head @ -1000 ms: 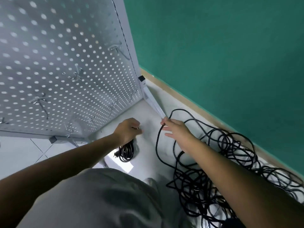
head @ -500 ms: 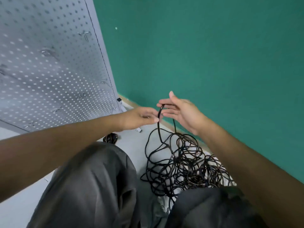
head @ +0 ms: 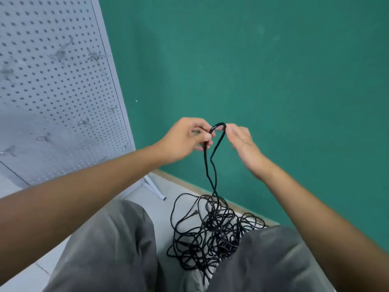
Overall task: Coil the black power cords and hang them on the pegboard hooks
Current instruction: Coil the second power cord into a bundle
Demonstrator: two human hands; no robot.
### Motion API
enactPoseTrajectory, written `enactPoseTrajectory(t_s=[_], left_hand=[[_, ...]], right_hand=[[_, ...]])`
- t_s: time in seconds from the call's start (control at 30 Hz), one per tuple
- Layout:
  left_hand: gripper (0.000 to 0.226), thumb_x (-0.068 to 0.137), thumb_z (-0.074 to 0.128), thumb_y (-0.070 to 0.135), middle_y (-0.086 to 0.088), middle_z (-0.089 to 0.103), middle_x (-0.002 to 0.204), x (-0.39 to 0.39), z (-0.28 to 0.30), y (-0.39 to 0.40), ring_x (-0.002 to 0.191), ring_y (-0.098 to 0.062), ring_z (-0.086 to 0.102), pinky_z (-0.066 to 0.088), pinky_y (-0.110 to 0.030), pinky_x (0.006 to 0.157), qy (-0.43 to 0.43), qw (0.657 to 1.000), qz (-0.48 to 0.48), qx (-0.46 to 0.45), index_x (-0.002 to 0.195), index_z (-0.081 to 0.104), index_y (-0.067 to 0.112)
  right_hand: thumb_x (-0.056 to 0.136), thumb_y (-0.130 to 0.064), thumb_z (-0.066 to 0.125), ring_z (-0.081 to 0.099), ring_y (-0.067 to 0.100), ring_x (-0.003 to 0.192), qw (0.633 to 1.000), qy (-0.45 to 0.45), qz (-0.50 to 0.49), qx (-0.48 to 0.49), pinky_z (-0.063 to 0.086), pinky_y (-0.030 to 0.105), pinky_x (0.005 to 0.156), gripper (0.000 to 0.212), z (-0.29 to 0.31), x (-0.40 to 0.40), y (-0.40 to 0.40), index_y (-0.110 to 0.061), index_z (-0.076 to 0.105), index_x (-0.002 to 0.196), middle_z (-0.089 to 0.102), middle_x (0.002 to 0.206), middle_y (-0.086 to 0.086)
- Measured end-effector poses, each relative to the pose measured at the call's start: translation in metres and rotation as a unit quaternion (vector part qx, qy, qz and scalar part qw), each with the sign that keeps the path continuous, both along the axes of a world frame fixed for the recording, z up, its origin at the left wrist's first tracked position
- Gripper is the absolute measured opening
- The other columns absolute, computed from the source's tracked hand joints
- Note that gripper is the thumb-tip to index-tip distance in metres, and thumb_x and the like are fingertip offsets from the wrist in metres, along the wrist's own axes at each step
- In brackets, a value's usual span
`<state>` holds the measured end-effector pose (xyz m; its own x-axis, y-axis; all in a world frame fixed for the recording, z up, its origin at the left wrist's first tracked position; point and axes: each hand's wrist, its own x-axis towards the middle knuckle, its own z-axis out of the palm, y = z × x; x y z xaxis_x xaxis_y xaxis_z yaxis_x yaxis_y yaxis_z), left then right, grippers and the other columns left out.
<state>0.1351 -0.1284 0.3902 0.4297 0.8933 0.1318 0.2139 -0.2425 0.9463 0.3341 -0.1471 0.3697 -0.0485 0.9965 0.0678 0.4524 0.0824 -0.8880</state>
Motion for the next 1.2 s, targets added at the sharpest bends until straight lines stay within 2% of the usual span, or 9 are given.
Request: enactPoseTrajectory(t_s=[0.1,0.2,0.27,0.37,0.47,0.6,0.9,1.03,1.2], left_hand=[[0.010,0.102,0.057,0.000,-0.007,0.068,0.083,0.000,0.039,-0.009,0.078,-0.019,0.067,0.061,-0.040,0.084,-0.013,1.000,0.005,0.020,0.102,0.066,0.003],[0.009,0.102,0.057,0.001,-0.006,0.069,0.083,0.000,0.074,-0.020,0.079,-0.019,0.069,0.062,-0.038,0.082,-0.014,0.998,0.004,0.055,0.101,0.066,0.004],[0.010,0.102,0.057,0.001,-0.007,0.069,0.084,-0.001,0.095,-0.026,0.078,-0.018,0.070,0.064,-0.034,0.078,-0.018,0.997,0.012,0.071,0.100,0.066,0.004],[0.009,0.101,0.058,0.001,-0.008,0.070,0.085,-0.002,0.117,-0.032,0.075,-0.017,0.070,0.064,-0.033,0.076,-0.023,0.995,0.030,0.087,0.100,0.067,0.005],[0.009,0.101,0.059,0.001,-0.009,0.071,0.086,-0.005,0.128,-0.039,0.075,-0.016,0.071,0.064,-0.031,0.076,-0.016,0.994,0.034,0.102,0.102,0.068,0.002],[0.011,0.101,0.062,0.008,-0.010,0.077,0.093,-0.015,0.124,-0.044,0.079,-0.015,0.074,0.064,-0.033,0.080,-0.032,0.991,0.064,0.111,0.107,0.070,0.002],[0.024,0.096,0.073,0.018,-0.009,0.076,0.113,-0.016,0.098,-0.059,0.097,-0.027,0.075,0.060,-0.035,0.093,-0.068,0.991,0.086,0.073,0.119,0.070,0.010],[0.039,0.096,0.072,0.018,0.000,0.068,0.130,-0.001,0.071,-0.073,0.107,-0.004,0.070,0.053,-0.020,0.098,-0.011,0.999,0.010,0.037,0.133,0.061,0.015],[0.021,0.097,0.069,0.006,-0.005,0.075,0.111,0.029,0.072,-0.086,0.102,-0.011,0.071,0.052,-0.019,0.095,-0.037,0.997,0.015,0.069,0.117,0.065,0.013]], right_hand=[[0.086,-0.082,0.031,0.036,-0.003,0.139,0.997,0.035,0.057,-0.033,0.027,0.035,0.118,0.056,0.010,0.008,-0.010,-0.050,0.065,0.116,0.054,0.138,-0.016],[0.095,-0.051,0.059,0.052,-0.013,0.120,0.990,0.055,0.109,-0.065,0.036,0.011,0.102,0.042,0.011,0.009,-0.025,-0.024,0.059,0.127,0.060,0.136,-0.009],[0.085,-0.030,0.080,0.057,0.001,0.123,0.989,0.019,0.121,-0.078,0.040,0.015,0.105,0.050,0.005,0.004,-0.032,-0.018,0.055,0.126,0.062,0.133,-0.003],[0.086,-0.005,0.079,0.063,0.016,0.113,0.989,-0.063,0.122,-0.064,0.045,0.026,0.108,0.033,-0.004,-0.008,-0.034,-0.018,0.060,0.109,0.067,0.116,0.001],[0.096,-0.007,0.068,0.069,0.021,0.106,0.985,-0.138,0.099,-0.043,0.048,0.035,0.106,0.015,0.004,-0.015,-0.033,-0.022,0.065,0.094,0.073,0.102,0.002],[0.098,-0.009,0.064,0.073,0.017,0.099,0.978,-0.188,0.088,-0.025,0.052,0.038,0.102,0.009,0.021,-0.008,-0.035,-0.014,0.072,0.095,0.078,0.099,0.004],[0.099,0.002,0.058,0.069,0.008,0.068,0.995,-0.052,0.072,0.039,0.059,0.026,0.076,0.015,0.108,-0.003,-0.050,-0.007,0.066,0.091,0.070,0.078,0.004],[0.101,0.002,0.054,0.068,0.004,0.062,0.991,-0.003,0.080,0.111,0.059,0.021,0.068,0.010,0.180,-0.014,-0.053,0.003,0.063,0.105,0.070,0.079,0.006],[0.103,-0.004,0.054,0.072,0.012,0.067,0.985,0.034,0.082,0.145,0.063,0.030,0.075,0.009,0.234,-0.028,-0.057,0.001,0.061,0.104,0.071,0.084,0.010]])
